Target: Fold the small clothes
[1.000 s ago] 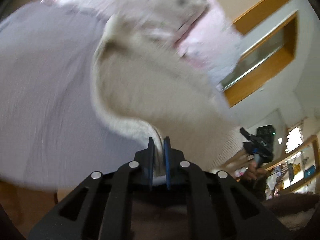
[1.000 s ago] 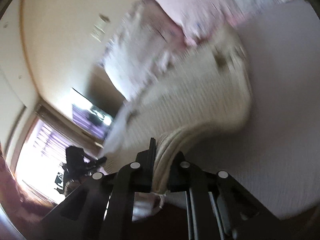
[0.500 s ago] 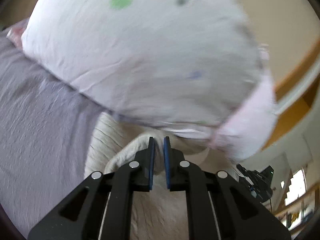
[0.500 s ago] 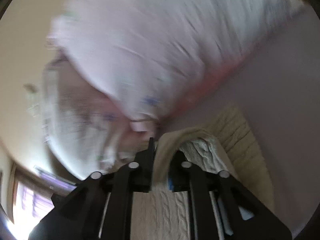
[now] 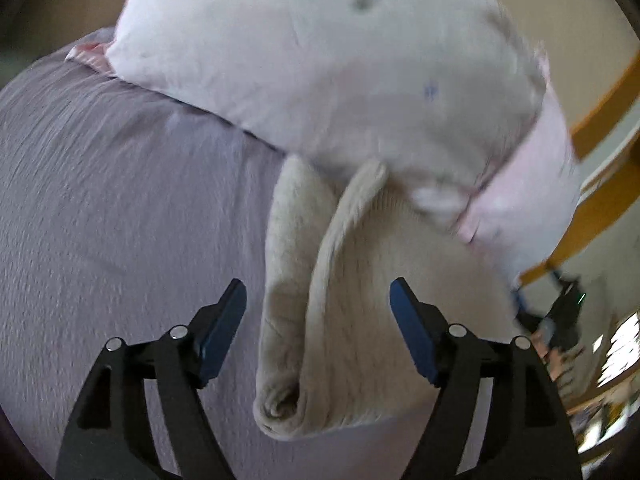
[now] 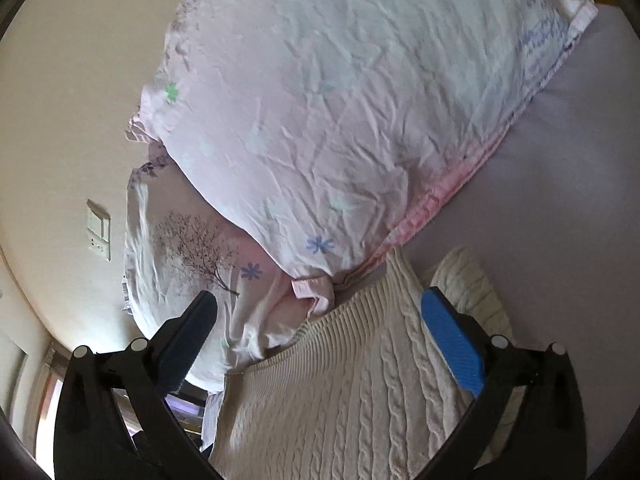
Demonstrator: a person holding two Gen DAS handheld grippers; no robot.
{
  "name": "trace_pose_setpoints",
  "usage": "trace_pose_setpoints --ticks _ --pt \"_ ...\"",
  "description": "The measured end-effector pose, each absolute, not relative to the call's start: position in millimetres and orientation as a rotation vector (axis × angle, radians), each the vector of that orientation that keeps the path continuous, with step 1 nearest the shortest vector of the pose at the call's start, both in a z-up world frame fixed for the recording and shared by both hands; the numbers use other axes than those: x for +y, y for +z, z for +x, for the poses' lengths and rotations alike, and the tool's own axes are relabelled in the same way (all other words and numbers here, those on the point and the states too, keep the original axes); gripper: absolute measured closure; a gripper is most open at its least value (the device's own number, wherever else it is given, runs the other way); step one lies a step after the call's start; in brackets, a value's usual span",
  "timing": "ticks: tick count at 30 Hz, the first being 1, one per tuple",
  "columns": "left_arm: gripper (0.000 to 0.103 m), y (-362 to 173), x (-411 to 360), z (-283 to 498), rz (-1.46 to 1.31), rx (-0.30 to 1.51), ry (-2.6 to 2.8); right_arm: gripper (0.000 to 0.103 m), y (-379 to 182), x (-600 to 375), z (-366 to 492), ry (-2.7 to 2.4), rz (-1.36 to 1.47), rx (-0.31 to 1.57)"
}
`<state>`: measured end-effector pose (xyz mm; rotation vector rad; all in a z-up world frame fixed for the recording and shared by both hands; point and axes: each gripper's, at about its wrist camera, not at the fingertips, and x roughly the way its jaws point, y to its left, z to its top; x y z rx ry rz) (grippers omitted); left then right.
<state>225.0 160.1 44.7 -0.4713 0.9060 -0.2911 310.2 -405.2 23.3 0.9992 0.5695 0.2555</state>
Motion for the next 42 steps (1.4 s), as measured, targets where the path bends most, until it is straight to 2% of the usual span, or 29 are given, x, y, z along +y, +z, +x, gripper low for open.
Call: trace_pose_setpoints --ticks 5,12,16,19,24,26,27,28,32,36,38,40,42 --pt "0.028 30.8 138.9 237.0 -0.398 0.975 -0.275 0.001 26.4 -397.4 311.4 0.259 0.968 0.581" --pt "0.029 32.1 124.8 284.7 -0.366 0.972 -0.222 0.001 24.9 -393.3 316.1 0.272 0.969 0.605" --pt "0.05 30.0 136.6 309.7 -0.432 0.985 -0.161 0.001 24.8 -393.1 317.3 0.275 0.956 0.61" --pt "0.059 24.2 160.2 309.1 -0.593 1.005 -0.191 0.001 24.8 -394.4 317.7 0.28 0.959 0.607" --pt "0.065 16.3 175.5 297.7 -0.687 0.995 -0.241 0.001 23.5 -391.9 320.7 0.291 0.957 0.622" --pt "0.071 13.0 177.5 296.0 -0.717 0.996 -0.254 0.001 23.6 -391.4 320.8 0.296 0.956 0.623" --pt "0.08 7.9 180.1 294.2 -0.756 1.01 -0.268 0.001 23.9 -391.5 320.3 0.297 0.956 0.621" --pt "0.083 2.6 182.4 294.2 -0.81 1.018 -0.284 0.001 23.8 -391.5 320.3 0.299 0.957 0.62" --pt "0.088 -11.0 199.2 285.4 -1.117 0.978 -0.429 0.001 23.8 -394.1 319.9 0.308 0.978 0.616" --pt "0.089 22.4 179.7 268.6 -1.214 0.834 -0.617 0.001 28.1 -400.9 317.0 0.329 1.003 0.588" --pt "0.09 46.6 150.9 266.6 -1.195 0.793 -0.703 0.001 31.9 -406.6 313.8 0.338 1.018 0.565" --pt "0.096 73.8 106.8 270.1 -1.17 0.775 -0.811 0.001 36.4 -412.4 311.0 0.343 1.028 0.545" --pt "0.096 90.0 55.0 280.4 -1.133 0.793 -0.883 0.001 41.9 -419.9 307.5 0.33 1.023 0.525"
